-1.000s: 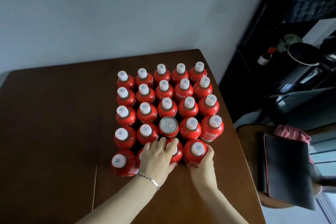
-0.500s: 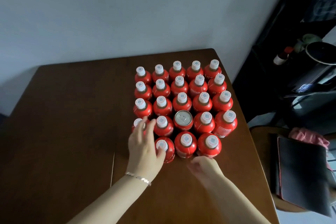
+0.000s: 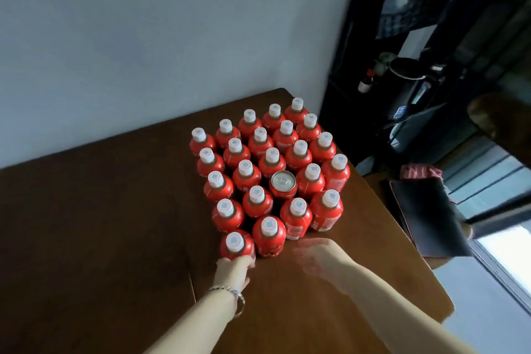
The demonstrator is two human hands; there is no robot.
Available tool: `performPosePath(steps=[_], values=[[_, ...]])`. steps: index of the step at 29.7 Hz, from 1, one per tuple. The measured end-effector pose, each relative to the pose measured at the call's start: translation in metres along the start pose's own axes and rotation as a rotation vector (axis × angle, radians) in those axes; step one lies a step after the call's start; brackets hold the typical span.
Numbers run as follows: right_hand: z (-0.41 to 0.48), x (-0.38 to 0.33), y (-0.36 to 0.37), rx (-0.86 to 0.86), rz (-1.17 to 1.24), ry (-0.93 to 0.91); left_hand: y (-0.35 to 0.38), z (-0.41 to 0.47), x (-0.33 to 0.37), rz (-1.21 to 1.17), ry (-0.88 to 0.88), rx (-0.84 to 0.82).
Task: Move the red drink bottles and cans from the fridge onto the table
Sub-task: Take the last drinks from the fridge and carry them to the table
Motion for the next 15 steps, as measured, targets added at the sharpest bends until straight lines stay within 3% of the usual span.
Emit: performPosePath(steps=[3,8,13,15], values=[[-0.021,0.011,-0.003,0.075,-0.145,0.015,0.004,-0.022,-0.005,0.235,-0.111,-0.106],[-0.065,0.048,-0.045,0.222,-0.291,0.045,0.061,-0.063,-0.015,0.796,0.014,-0.367],[-0.14,0.114,-0.105,0.376,-0.34,0.104,0.159,-0.132,-0.05,1.475,0.539,-0.637],[-0.183,0.155,-0.137,0.493,-0.304,0.16,0.198,-0.179,-0.092,1.646,0.658,-0.79]])
Point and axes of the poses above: each hand's wrist, its own z-axis towards the middle knuckle, its own y-axis out of the palm, x = y × z, the point moved 7 cm from there along z, towards the middle knuckle, and after that the axes turned 10 degrees about -z, right-handed, at the moved point
